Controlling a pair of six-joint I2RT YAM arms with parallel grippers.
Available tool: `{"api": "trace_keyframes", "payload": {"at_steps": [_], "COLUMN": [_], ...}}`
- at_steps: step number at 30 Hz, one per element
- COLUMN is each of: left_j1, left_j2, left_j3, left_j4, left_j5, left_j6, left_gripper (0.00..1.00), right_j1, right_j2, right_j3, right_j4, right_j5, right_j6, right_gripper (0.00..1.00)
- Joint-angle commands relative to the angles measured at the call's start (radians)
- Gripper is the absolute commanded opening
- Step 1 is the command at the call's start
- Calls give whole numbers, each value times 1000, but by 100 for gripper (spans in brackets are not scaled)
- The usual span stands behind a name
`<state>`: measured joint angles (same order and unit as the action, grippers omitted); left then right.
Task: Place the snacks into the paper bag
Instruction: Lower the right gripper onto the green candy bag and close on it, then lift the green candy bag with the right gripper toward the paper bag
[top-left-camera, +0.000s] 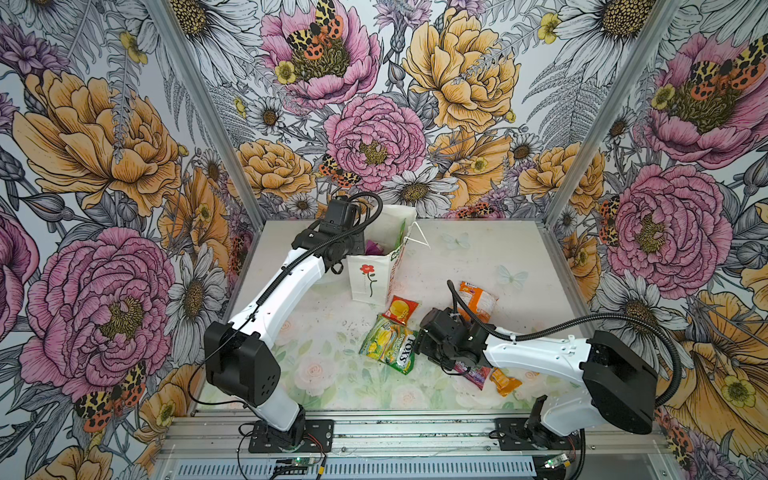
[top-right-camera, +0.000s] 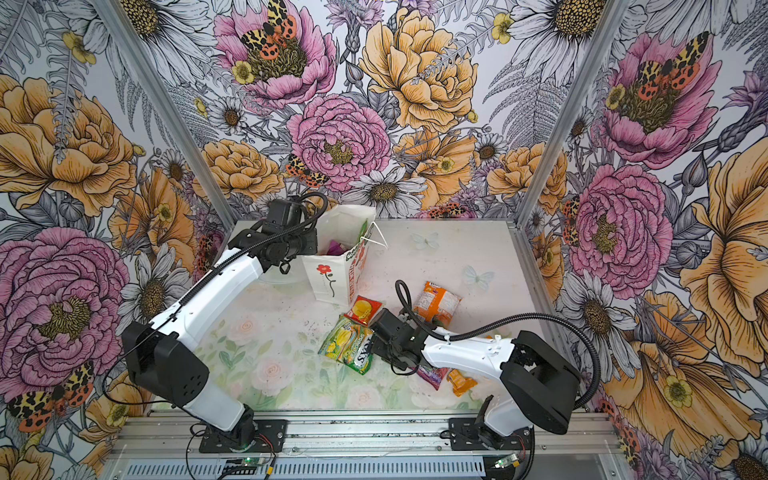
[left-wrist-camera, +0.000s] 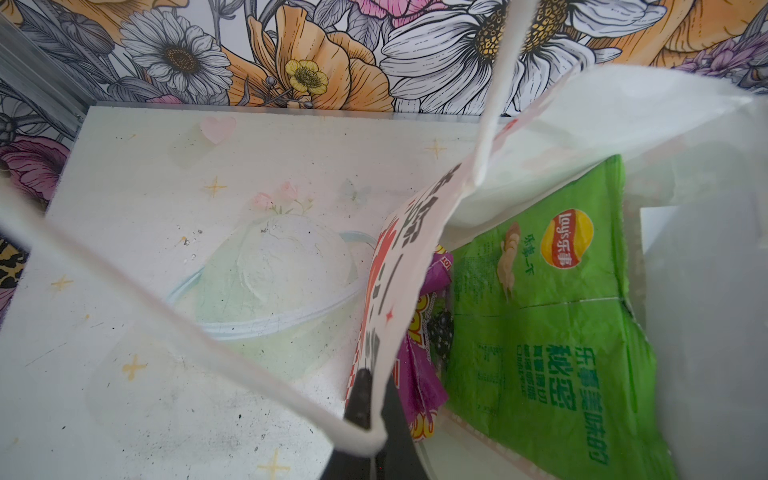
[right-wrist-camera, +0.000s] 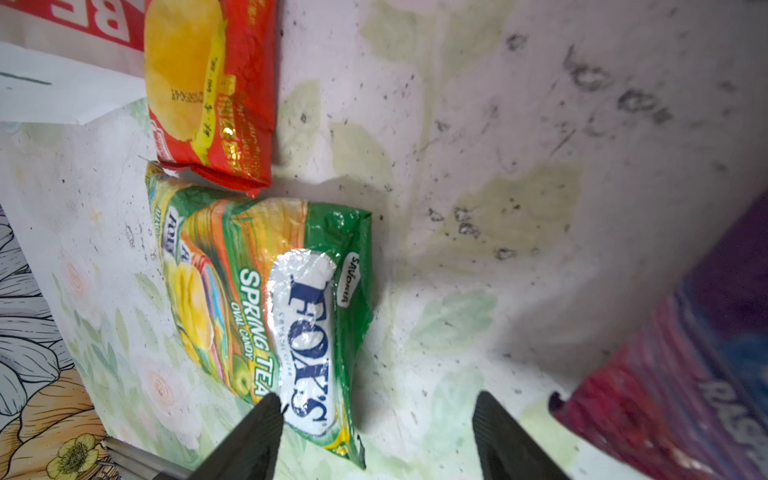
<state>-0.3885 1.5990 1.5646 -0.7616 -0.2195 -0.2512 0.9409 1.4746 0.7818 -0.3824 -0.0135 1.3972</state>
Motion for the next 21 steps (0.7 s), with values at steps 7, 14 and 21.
{"api": "trace_keyframes", "payload": {"at_steps": [7, 14, 21], "left_j1": [11, 15, 18], "left_j2": [-45, -51, -43], "left_j3": [8, 15, 13], "left_j4": [31, 23, 24], "left_j5": [-23, -16, -8], "left_j6": [13, 14, 17], "left_gripper": [0, 0, 0], "right_j1": [7, -4, -14], "right_j2": [176, 218, 153], "right_j3": [117, 109, 91], "right_j4": [55, 58, 76], "right_j5": [-87, -106, -75], "right_j6": [-33, -12, -30], "right_gripper": [69, 34, 8]}}
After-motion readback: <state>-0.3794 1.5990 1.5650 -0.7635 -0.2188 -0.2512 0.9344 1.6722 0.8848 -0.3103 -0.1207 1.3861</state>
